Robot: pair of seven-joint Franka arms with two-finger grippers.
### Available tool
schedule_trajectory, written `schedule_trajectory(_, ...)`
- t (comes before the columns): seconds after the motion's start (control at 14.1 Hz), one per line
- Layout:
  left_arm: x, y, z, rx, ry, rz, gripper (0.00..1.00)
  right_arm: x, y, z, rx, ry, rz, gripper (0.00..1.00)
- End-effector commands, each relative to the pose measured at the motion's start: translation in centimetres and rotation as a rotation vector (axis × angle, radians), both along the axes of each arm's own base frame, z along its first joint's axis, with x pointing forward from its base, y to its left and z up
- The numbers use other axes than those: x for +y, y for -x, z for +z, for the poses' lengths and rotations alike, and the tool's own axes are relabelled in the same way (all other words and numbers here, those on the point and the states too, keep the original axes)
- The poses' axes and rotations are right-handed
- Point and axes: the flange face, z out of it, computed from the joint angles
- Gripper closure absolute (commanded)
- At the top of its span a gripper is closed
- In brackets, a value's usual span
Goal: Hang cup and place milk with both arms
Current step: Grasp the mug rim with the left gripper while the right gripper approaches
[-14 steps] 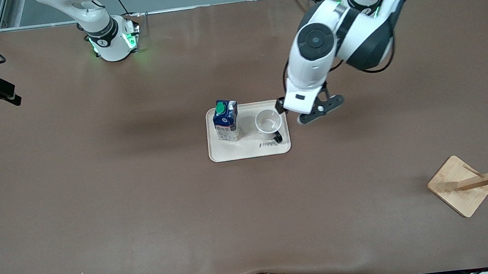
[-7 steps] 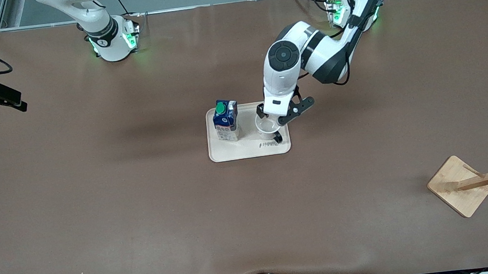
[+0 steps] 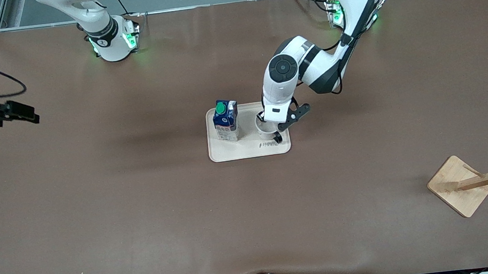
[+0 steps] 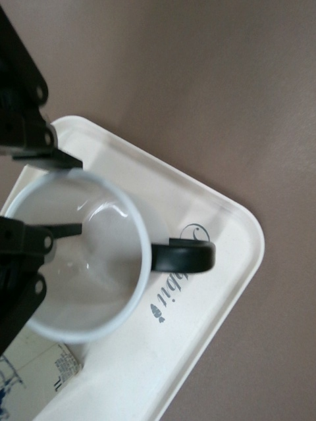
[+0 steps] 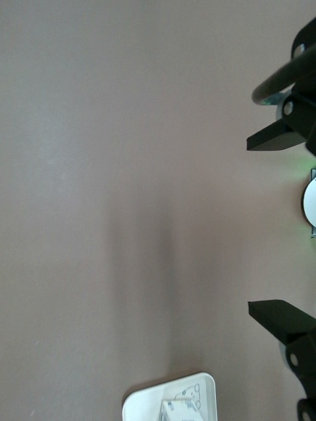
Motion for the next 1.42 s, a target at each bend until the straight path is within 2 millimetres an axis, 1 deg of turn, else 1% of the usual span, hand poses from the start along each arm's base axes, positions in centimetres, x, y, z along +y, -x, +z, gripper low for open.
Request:
schedule_trajectory(0.0,-0.1,-0.2,-1.1,-0.037,-0.019,0.007,0.87,-0.1,-1.0,-2.6,0.076,-0.025,-0.001,0.0)
schedule_trajectory(0.07,0.1,-0.4,-1.5,-0.045,-0.03,0.015,0.98,-0.4,-1.6,-4.1,0.108,-0.031,-0.007,0.0)
schedule_trajectory(0.14,0.1,-0.5,-1.6,-0.053,-0.039,0.013,1.0,-0.2,-1.8,-4.6,0.112,-0.034,-0.008,0.0)
schedule_trajectory(0.21,0.2,-0.6,-1.2,-0.062,-0.039,0.011,1.0,0.5,-1.8,-4.6,0.115,-0.04,-0.004,0.0)
schedule_trajectory(0.28,0.4,-1.0,-0.5,-0.07,-0.035,0.018,1.0,0.9,-1.8,-4.5,0.116,-0.061,-0.004,0.0)
schedule_trajectory(0.36,0.5,-1.4,0.6,-0.082,-0.029,0.029,1.0,1.1,-1.9,-4.1,0.105,-0.08,-0.01,0.0)
schedule_trajectory(0.43,1.1,-2.0,1.2,-0.09,-0.025,0.04,1.0,1.2,-2.1,-4.5,0.104,-0.091,-0.014,0.0)
schedule_trajectory(0.5,1.1,-2.4,2.7,-0.111,-0.014,0.044,1.0,1.5,-3.1,-6.7,0.123,-0.118,-0.019,0.0)
schedule_trajectory(0.57,1.8,-3.0,4.3,-0.129,-0.007,0.057,1.0,1.9,-3.8,-9.9,0.174,-0.155,-0.033,0.0)
schedule_trajectory(0.64,2.6,-3.6,6.5,-0.146,-0.01,0.057,1.0,2.4,-4.1,-10.9,0.191,-0.185,-0.04,0.0)
schedule_trajectory(0.71,3.4,-3.9,8.6,-0.153,-0.021,0.048,1.0,3.5,-3.8,-11.3,0.209,-0.202,-0.028,0.0)
schedule_trajectory(0.78,4.5,-4.7,10.9,-0.174,-0.02,0.039,1.0,5.9,-3.5,-11.7,0.226,-0.202,0.007,0.0)
schedule_trajectory(0.85,6.1,-5.5,12.9,-0.189,-0.024,0.027,1.0,7.9,-3.6,-12.0,0.224,-0.198,0.02,0.0)
schedule_trajectory(0.92,8.0,-6.4,14.5,-0.199,-0.031,0.001,1.0,10.3,-3.9,-13.7,0.251,-0.195,-0.008,0.0)
schedule_trajectory(0.99,10.1,-7.2,16.1,-0.209,-0.035,-0.032,1.0,13.8,-3.6,-15.2,0.295,-0.221,-0.028,0.0)
schedule_trajectory(1.07,12.2,-8.0,17.6,-0.218,-0.04,-0.061,1.0,17.2,-3.1,-16.2,0.332,-0.264,-0.025,0.0)
schedule_trajectory(1.14,14.2,-8.8,19.0,-0.231,-0.042,-0.102,1.0,20.1,-2.6,-16.8,0.357,-0.303,-0.026,0.0)
schedule_trajectory(1.21,16.4,-9.4,20.2,-0.227,-0.056,-0.141,1.0,22.3,-2.4,-17.0,0.36,-0.319,-0.043,0.0)
schedule_trajectory(1.28,18.7,-10.2,21.7,-0.212,-0.074,-0.19,1.0,24.2,-2.2,-17.0,0.343,-0.305,-0.087,0.0)
schedule_trajectory(1.35,20.9,-10.7,22.8,-0.179,-0.091,-0.253,1.0,26.4,-1.7,-16.9,0.34,-0.275,-0.131,0.0)
